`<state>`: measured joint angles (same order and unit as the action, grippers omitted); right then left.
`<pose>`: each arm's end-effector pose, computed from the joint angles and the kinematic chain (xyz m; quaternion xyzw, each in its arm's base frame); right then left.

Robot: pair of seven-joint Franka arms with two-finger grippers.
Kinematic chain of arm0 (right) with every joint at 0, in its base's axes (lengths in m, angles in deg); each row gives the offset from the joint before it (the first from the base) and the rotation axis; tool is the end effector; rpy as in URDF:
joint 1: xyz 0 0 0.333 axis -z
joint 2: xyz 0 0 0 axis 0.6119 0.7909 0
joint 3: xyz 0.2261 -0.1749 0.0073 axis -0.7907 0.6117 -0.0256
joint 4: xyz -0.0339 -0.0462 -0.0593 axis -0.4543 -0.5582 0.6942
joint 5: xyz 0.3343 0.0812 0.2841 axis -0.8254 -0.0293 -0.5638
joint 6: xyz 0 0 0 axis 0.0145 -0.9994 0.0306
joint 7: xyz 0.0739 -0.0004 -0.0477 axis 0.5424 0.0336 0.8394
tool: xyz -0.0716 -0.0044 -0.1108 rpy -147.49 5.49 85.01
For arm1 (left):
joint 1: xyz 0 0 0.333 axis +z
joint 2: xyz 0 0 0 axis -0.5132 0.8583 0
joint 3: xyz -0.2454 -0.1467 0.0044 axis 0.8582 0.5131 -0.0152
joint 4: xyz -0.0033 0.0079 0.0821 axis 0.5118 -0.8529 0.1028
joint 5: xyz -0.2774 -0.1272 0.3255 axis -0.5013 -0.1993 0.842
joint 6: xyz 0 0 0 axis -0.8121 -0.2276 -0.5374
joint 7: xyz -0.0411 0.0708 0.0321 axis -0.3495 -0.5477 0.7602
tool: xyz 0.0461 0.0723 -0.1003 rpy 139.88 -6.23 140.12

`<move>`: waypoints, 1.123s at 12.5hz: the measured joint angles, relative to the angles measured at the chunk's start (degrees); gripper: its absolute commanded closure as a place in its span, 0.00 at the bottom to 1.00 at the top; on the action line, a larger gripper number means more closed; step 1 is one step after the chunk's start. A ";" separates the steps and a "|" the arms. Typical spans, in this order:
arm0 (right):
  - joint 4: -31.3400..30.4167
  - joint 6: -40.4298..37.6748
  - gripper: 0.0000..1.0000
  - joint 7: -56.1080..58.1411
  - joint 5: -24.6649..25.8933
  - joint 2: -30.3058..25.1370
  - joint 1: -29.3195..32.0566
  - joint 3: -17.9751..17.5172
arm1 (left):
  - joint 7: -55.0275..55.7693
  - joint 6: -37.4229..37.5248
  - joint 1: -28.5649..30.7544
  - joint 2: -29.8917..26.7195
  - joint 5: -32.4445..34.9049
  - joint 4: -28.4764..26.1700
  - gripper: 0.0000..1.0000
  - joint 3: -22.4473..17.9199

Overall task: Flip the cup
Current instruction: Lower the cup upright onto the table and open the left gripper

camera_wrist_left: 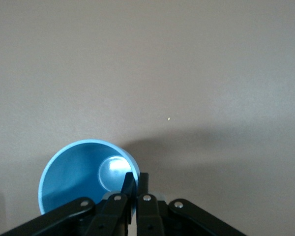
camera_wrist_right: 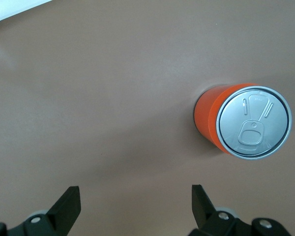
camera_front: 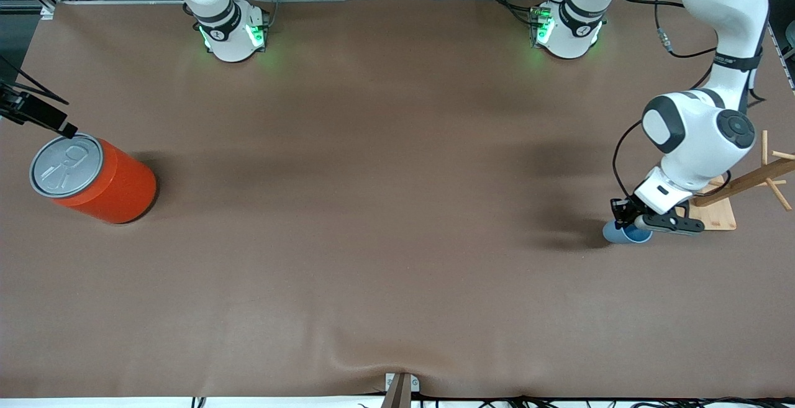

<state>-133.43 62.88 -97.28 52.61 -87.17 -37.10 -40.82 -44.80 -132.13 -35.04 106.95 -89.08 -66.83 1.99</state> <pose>0.6074 -0.0340 0.6039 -0.9878 0.1546 -0.0016 0.0209 0.6180 0.0045 0.1787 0.9895 -0.0678 0.1217 0.0391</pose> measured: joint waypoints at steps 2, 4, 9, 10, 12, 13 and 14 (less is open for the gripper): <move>0.00 -0.22 0.00 0.00 0.00 0.00 -0.02 0.00 | 0.00 -0.35 -0.29 -0.21 0.01 -0.45 1.00 0.04; 0.00 -0.28 0.00 0.01 0.00 0.00 -0.03 -0.01 | 0.00 -0.35 -0.34 -0.87 0.03 -1.25 1.00 0.62; 0.00 -0.66 0.00 0.01 0.00 0.00 -0.03 -0.01 | 0.00 -0.35 -0.35 -1.24 0.03 -2.78 0.00 1.11; 0.00 -0.68 0.00 0.01 0.00 0.00 -0.03 -0.01 | -0.01 -0.35 -0.32 -1.18 0.03 -2.87 0.00 1.12; 0.00 -0.70 0.00 0.02 0.00 0.00 -0.03 -0.01 | -0.01 -0.26 -0.33 -1.25 0.03 -2.59 0.00 1.25; 0.00 -0.71 0.00 0.06 0.00 0.00 -0.03 -0.01 | -0.01 1.04 -0.33 -1.33 0.03 -1.81 0.00 1.30; 0.00 -0.75 0.00 0.14 0.00 0.00 -0.04 -0.02 | -0.01 5.26 -0.28 -1.48 0.03 0.04 0.00 1.30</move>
<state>-133.44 62.12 -97.13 52.61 -87.17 -37.13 -40.84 -44.81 -126.87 -35.32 105.47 -89.05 -66.79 3.29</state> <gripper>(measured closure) 0.000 0.357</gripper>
